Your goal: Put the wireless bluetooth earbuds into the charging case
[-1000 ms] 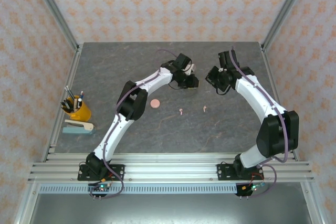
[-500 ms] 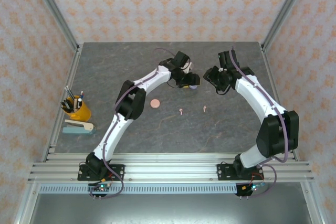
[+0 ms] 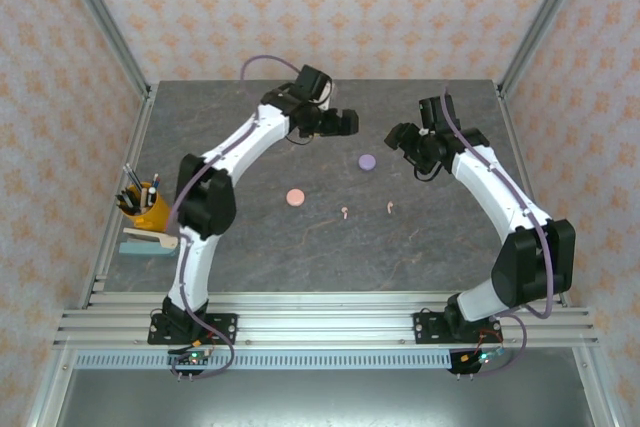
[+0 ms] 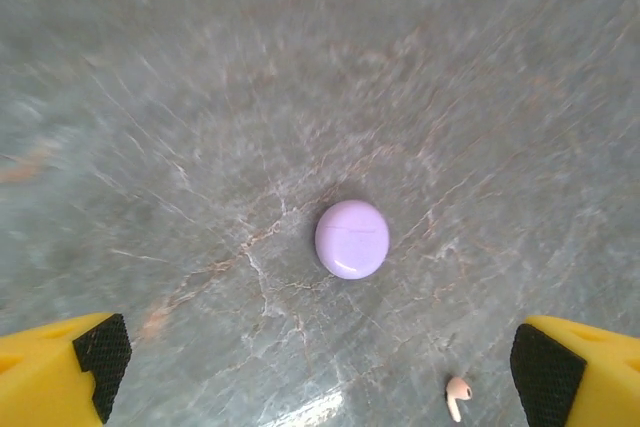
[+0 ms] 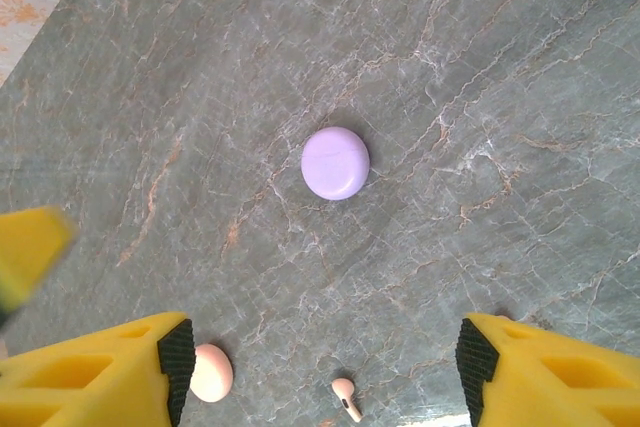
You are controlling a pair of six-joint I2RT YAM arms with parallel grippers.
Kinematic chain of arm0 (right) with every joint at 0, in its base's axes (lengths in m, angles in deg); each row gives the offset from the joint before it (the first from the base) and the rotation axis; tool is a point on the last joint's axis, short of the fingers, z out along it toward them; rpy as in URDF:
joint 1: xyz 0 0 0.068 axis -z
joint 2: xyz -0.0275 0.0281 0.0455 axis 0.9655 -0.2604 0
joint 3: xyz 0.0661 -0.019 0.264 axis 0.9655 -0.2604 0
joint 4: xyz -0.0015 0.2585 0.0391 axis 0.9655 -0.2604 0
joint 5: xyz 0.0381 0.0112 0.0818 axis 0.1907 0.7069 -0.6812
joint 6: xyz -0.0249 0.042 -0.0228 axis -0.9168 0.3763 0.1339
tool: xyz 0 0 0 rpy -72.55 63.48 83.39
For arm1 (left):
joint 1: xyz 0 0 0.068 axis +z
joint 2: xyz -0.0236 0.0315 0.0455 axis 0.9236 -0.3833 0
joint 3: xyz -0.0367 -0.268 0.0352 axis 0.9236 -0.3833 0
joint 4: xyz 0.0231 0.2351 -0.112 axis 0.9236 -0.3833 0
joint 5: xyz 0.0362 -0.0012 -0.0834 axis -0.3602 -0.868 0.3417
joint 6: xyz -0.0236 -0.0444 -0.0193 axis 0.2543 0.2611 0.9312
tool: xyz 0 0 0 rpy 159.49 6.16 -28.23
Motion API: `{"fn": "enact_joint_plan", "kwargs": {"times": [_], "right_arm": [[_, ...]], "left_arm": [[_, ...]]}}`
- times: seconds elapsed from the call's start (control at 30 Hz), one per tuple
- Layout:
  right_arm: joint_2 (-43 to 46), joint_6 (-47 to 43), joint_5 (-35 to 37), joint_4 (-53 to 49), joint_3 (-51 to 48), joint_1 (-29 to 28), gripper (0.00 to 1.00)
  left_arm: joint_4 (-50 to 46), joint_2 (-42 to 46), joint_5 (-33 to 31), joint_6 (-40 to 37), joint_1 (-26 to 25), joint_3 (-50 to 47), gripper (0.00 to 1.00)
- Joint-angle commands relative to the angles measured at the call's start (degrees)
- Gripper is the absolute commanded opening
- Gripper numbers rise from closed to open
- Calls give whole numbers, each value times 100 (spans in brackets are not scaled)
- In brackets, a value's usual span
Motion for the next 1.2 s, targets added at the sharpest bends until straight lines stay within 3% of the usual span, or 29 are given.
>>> {"fn": "enact_joint_plan", "kwargs": {"times": [0.0, 0.3, 0.47, 0.7, 0.9, 1.17], "right_arm": [[-27, -135, 104, -76, 56, -183, 72], [-634, -103, 527, -313, 608, -1057, 73], [-1301, -110, 782, -689, 1307, -1672, 75], [-2687, 13, 1159, -1353, 2709, -2512, 78], [-3888, 127, 1438, -2127, 3984, -2984, 87], [-5048, 209, 1746, -3061, 5321, -3389, 87]], "left_arm": [[-8, 801, -882, -205, -30, -585, 100], [840, 2897, -3045, 334, 14, -2895, 100], [1214, 3941, -3804, 510, 118, -4031, 100], [1363, 4919, -4176, 756, 560, -5102, 100], [1740, 5395, -4493, 1566, 996, -5948, 100], [1055, 5173, -3788, 1513, 1618, -5819, 100]]}}
